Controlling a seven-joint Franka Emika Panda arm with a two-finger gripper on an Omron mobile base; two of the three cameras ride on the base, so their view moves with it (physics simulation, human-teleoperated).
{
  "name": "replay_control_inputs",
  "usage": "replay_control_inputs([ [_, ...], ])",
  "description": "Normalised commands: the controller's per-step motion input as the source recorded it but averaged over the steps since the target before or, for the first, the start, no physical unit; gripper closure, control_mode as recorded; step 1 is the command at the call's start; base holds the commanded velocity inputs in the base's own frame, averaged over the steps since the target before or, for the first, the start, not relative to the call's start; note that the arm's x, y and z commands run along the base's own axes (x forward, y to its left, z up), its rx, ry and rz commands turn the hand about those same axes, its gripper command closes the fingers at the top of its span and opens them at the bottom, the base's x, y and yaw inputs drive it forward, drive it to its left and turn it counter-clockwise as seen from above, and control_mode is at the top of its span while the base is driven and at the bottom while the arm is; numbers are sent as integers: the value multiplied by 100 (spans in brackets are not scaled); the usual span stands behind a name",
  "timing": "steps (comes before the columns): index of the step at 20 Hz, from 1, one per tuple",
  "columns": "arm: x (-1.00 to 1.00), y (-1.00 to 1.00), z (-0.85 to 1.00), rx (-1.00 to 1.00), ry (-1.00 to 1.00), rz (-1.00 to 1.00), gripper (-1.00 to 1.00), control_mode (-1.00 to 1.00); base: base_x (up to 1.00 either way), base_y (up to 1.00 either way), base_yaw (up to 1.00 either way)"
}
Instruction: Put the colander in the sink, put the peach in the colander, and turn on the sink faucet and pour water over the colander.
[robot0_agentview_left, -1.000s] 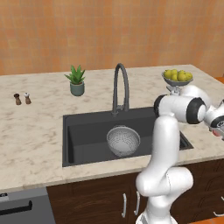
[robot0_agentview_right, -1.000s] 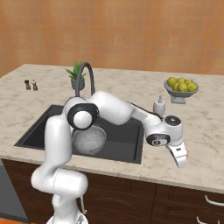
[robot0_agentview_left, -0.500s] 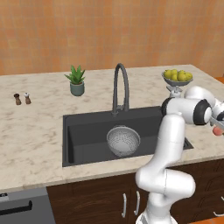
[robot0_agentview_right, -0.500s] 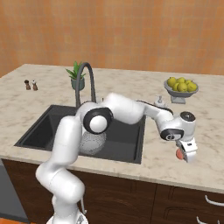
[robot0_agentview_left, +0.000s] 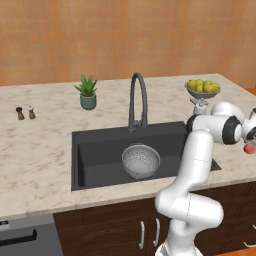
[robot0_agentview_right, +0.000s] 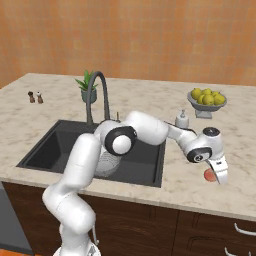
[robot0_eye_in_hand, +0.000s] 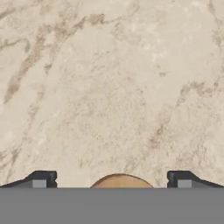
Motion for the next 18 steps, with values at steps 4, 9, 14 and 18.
replay_control_inputs([
  [4, -8, 49, -52, 0, 21, -3, 100, -100, 0, 0, 0],
  [9, -12, 28, -39, 2, 29, 0, 100, -100, 0, 0, 0],
  [14, -55, 12, 7, 27, -16, -12, 100, -100, 0, 0, 0],
  [18, -38, 72, 59, 24, -72, -18, 100, -100, 0, 0, 0],
])
